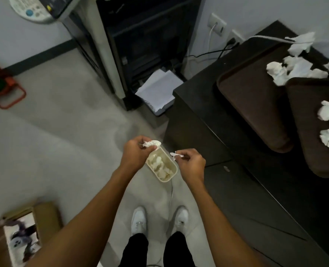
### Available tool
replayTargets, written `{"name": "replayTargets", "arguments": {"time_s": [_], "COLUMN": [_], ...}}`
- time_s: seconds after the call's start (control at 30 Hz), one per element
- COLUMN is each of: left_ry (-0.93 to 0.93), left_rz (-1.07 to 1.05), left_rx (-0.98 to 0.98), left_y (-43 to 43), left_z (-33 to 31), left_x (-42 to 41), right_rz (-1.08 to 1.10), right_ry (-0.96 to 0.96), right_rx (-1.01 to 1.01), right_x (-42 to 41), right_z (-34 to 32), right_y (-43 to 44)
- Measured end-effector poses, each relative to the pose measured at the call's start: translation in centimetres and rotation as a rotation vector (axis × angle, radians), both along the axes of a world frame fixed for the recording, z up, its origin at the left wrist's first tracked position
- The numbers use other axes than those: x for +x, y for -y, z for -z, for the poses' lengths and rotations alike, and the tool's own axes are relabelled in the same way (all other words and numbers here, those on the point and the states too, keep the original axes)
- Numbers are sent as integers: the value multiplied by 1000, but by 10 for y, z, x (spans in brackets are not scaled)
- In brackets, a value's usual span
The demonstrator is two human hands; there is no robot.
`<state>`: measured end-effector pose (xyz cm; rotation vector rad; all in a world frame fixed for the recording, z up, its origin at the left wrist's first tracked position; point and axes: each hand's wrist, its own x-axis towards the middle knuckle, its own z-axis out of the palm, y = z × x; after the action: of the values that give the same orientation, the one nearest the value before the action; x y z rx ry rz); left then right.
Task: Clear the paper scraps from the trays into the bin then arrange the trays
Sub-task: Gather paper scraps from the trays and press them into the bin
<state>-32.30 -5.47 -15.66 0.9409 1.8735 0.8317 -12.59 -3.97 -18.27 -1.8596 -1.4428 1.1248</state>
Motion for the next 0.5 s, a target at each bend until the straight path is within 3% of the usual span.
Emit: {"name": "replayTargets", "arguments": {"time_s": [0.5], "left_ry": [-72], "left_rz": [-77], "left_rx": [-114], "left_y": [-33], "left_z": [233], "left_x": [-13], "right_rz": [-168], "right_ry": [111], "right_rx": [-143], "right_x": [-22], "right_z": [250], "right_y": [-56]}}
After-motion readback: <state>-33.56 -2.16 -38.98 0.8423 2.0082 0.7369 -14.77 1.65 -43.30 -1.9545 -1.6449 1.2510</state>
